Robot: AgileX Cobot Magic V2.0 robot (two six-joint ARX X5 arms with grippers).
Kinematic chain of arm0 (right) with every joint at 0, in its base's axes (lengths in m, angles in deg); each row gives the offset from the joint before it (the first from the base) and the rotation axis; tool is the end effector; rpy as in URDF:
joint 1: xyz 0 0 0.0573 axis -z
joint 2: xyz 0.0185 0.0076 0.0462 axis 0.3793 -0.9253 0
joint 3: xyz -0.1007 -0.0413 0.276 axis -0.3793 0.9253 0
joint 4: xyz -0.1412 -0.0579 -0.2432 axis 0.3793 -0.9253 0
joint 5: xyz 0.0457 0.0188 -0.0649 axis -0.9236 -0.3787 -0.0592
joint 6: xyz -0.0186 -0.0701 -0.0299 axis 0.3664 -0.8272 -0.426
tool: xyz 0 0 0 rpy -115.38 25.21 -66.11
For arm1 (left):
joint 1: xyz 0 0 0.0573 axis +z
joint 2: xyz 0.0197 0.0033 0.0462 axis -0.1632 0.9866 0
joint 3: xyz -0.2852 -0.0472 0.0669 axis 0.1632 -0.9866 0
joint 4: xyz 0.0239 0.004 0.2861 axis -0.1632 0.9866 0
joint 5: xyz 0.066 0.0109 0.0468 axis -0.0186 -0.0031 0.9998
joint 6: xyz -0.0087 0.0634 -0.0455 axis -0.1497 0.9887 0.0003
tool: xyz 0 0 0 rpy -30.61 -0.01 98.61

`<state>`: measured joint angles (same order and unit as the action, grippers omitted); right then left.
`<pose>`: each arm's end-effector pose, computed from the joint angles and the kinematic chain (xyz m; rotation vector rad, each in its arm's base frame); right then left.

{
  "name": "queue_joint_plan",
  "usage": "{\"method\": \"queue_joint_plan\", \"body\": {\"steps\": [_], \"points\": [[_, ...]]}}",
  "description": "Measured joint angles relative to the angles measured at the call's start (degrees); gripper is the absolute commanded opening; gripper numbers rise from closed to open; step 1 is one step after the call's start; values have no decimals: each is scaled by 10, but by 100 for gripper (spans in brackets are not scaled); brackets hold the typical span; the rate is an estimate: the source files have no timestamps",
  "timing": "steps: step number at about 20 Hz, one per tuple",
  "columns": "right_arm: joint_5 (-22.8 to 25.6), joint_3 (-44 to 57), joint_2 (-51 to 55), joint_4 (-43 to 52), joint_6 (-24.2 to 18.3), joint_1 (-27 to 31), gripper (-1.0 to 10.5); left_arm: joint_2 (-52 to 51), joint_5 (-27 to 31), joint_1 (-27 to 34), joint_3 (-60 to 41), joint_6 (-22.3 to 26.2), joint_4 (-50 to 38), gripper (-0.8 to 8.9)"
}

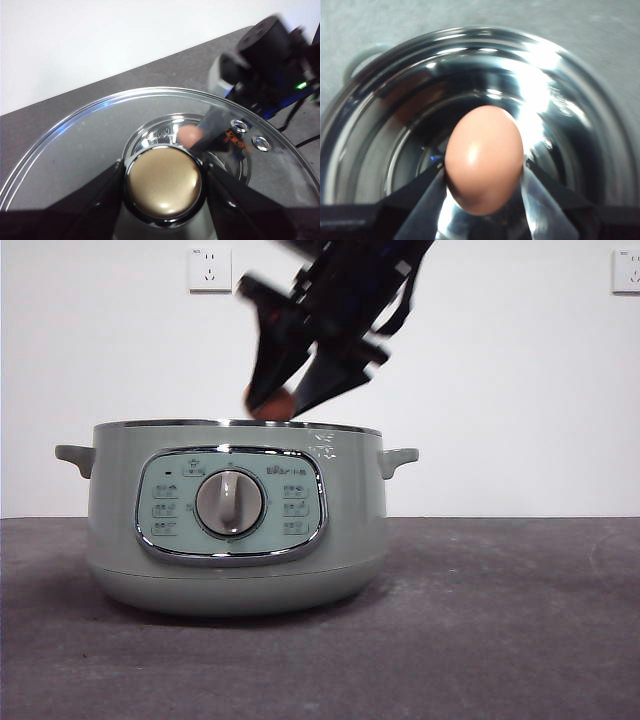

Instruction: Pick up the egg,open the lid,put the egg in the pot,close the lid

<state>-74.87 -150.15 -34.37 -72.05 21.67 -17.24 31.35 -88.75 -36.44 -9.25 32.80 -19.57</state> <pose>0.3531 0.3060 0.2722 -0.3123 0.6929 0.8741 0.1217 -0.0615 0.4675 0.1391 0.3282 -0.4689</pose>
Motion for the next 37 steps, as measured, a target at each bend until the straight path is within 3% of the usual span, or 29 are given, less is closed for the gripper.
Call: {"method": "queue_joint_plan", "body": {"steps": [8,19,22,24,29,33,37], "points": [[29,-1,-73,31,-51,-22,-17,-7,-4,0,0,-11,17,-8],[30,-3,-113,29,-67,-22,-6,-7,-4,0,0,-14,19,-8],[30,-3,-113,29,-67,-25,414,-7,-5,0,0,-14,24,-8],[32,-3,-113,28,-64,-26,448,-7,-5,0,0,-14,24,-8],[100,-3,-18,-2,-58,-25,447,2,-5,0,0,-14,8,-8],[238,-3,127,-87,-45,-24,446,54,-16,0,0,-11,5,-8],[254,-3,263,-123,-19,-13,445,130,-47,0,0,-7,-34,-8]]}}
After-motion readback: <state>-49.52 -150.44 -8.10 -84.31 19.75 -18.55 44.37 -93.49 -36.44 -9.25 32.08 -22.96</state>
